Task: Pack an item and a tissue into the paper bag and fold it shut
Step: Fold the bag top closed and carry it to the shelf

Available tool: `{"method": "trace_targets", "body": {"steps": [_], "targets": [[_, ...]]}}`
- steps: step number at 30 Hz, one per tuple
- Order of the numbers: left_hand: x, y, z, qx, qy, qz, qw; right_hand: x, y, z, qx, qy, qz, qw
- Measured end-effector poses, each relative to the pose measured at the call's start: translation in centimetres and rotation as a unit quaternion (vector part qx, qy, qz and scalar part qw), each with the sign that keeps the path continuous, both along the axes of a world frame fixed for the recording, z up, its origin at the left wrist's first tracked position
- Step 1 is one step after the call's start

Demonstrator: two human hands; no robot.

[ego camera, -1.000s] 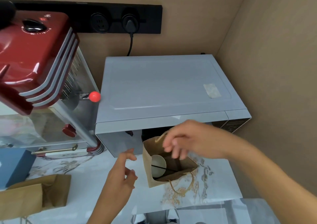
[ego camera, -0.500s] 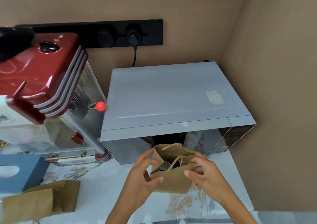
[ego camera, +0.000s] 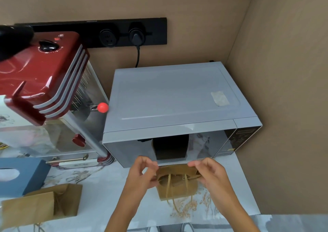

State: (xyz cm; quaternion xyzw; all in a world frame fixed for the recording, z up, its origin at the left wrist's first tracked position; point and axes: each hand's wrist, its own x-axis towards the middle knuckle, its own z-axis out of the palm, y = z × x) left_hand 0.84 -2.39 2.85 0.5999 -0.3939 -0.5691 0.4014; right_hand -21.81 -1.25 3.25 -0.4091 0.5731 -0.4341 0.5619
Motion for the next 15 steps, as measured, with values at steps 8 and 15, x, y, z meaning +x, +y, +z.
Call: {"method": "trace_targets", "body": {"steps": [8,15], "targets": [[-1.7,0.7,-0.5,0.046,0.013,-0.029,0.998,0.8,0.6,0.0,0.035,0.025,0.051,0.998],[-2.6,1.2,-0.4,0.022,0.009,0.022,0.999,1.6,1.1,-0.1,0.034,0.019,0.022,0.999]]}}
